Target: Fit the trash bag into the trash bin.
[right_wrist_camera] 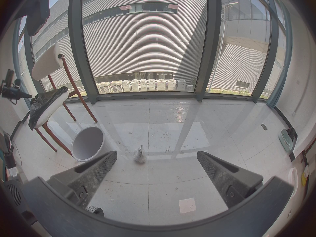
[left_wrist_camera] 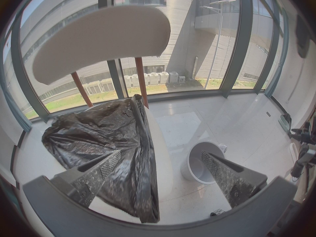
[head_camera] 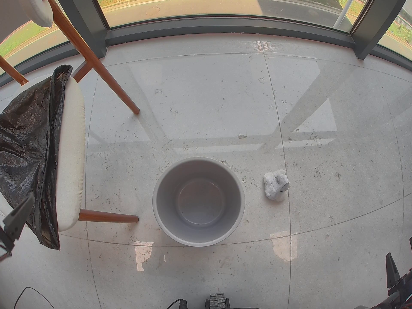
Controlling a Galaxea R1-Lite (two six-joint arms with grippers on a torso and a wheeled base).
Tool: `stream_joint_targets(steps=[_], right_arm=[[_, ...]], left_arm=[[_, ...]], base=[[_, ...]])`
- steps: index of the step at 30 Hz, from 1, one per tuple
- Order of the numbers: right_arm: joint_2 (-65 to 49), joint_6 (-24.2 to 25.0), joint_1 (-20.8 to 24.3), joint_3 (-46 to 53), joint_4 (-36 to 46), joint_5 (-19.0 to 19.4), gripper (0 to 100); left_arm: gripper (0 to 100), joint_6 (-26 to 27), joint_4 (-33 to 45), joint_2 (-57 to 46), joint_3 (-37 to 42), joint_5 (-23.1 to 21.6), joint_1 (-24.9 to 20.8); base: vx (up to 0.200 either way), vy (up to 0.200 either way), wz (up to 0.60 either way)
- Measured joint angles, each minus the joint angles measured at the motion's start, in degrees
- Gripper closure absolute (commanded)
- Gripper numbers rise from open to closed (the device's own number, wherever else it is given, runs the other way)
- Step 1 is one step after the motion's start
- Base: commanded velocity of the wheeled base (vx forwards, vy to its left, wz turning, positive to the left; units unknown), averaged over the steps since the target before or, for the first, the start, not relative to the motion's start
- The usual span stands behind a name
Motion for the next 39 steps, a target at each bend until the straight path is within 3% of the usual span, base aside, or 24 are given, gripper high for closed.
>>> stream_joint_targets(steps=[8,15,39], right_arm=[[0.0,0.1,0.0,0.0,0.0,0.0,0],[0.0,0.2,0.0,0.0,0.0,0.0,0],[0.0,0.2,0.0,0.0,0.0,0.1,0]], left_arm=[[0,-0.7,0.4,18.7,-11.7,-1.9,0.0],[0,-0.9,0.6,28.5,-17.3,-2.0,0.2],[0,-0.4,-2.3,38.5,-20.2,1.0,0.5]], base=[[0.0,0.0,0.0],[0.0,0.0,0.0],[0.0,0.0,0.0]])
